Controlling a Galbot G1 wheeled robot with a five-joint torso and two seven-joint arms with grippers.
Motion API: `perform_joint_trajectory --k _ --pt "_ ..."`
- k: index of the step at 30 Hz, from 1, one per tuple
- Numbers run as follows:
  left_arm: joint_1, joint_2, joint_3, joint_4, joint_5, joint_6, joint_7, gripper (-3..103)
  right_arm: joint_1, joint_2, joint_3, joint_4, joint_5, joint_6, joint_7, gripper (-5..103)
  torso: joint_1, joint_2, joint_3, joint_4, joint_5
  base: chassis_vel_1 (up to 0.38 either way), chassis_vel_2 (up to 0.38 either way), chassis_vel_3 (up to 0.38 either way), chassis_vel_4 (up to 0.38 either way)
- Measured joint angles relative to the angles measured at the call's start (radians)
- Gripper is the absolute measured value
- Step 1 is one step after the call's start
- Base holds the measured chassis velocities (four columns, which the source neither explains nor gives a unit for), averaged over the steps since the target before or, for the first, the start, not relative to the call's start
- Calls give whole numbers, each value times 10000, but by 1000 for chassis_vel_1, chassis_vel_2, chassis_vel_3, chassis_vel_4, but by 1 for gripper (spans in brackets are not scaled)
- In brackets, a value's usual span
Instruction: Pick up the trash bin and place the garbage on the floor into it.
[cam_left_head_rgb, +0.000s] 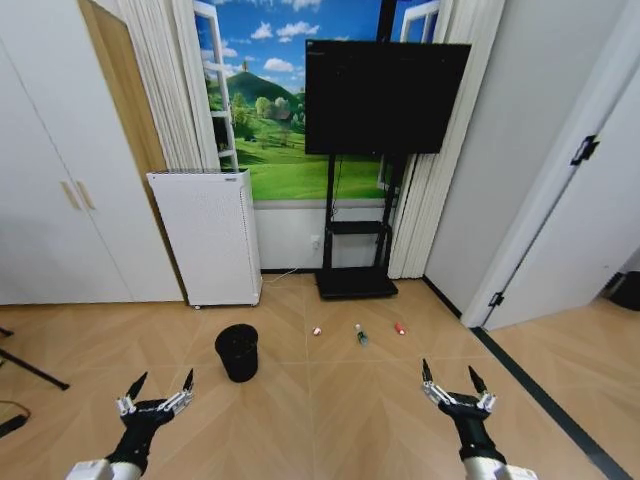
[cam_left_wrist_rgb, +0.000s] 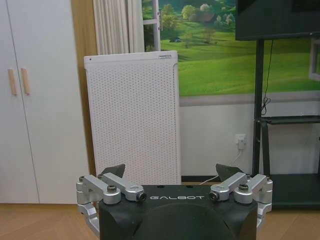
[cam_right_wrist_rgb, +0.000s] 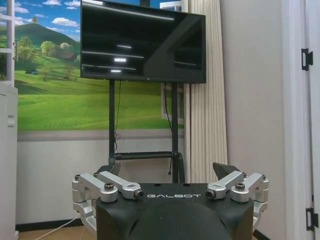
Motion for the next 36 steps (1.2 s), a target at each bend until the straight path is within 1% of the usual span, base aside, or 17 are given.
perform_joint_trajectory --k 1,5,8,10,12,13,15,16,19,21,23,26,28,31,34,35,36 --pt "-4 11 -20 -1 -18 10 -2 99 2 -10 11 -6 6 0 11 100 3 -1 2 5 5 -381 368 360 -343" --pt "-57 56 -46 0 -60 35 -5 99 -5 6 5 -51 8 11 19 100 1 0 0 2 -1 -374 364 373 -366" --pt "-79 90 -64 -13 -110 60 -13 99 6 34 -30 -116 -76 43 17 100 3 -1 1 4 9 -361 349 356 -360" --pt "-76 99 -67 -13 -114 63 -13 99 21 55 -40 -150 -128 87 6 100 0 0 -1 3 -2 -376 341 358 -365" --pt "-23 57 -61 0 -78 63 -10 99 58 139 -100 -247 -224 153 -19 100 2 -1 1 5 12 -351 320 346 -355" --pt "-1 25 -37 8 -47 62 -6 99 68 174 -130 -279 -263 176 -18 100 0 0 -1 1 -1 -375 354 347 -352" --pt "26 4 -17 10 -12 62 -3 99 101 195 -158 -313 -307 203 18 100 -1 0 -1 3 -5 -353 336 359 -352" --pt "36 0 -9 9 5 61 1 99 130 201 -173 -349 -363 215 47 100 1 -2 1 3 6 -330 336 325 -371" --pt "41 -1 -9 10 9 61 1 99 141 202 -175 -363 -390 225 60 100 2 -2 1 4 10 -352 336 325 -371" --pt "46 -11 -16 61 20 47 32 99 215 264 -207 -453 -609 335 260 100 -1 -1 0 2 -3 -351 346 359 -349" --pt "55 -20 -16 65 50 23 37 99 230 274 -208 -478 -640 345 309 100 1 -2 1 3 9 -321 336 349 -357" --pt "84 -37 -19 91 155 -38 58 99 250 293 -211 -511 -690 351 424 100 3 -2 2 4 -3 -305 310 326 -283" --pt "105 -60 -33 124 328 -128 136 98 282 314 -260 -513 -690 351 447 100 8 -3 3 5 6 -157 181 130 -127" --pt "112 -70 -34 127 355 -140 139 98 287 322 -278 -511 -690 351 442 100 8 -3 3 4 3 -121 121 70 -36" --pt "156 -96 -85 140 431 -428 194 99 295 330 -316 -508 -695 355 378 100 3 -2 1 -1 2 -48 -4 -55 -38" --pt "197 -101 -182 196 484 -938 504 100 295 317 -318 -520 -695 385 359 100 -6 1 -3 2 1 59 -56 -45 28" --pt "213 -103 -202 202 511 -1024 553 100 294 312 -318 -524 -695 393 358 100 -7 2 -3 2 2 100 -56 -45 81"
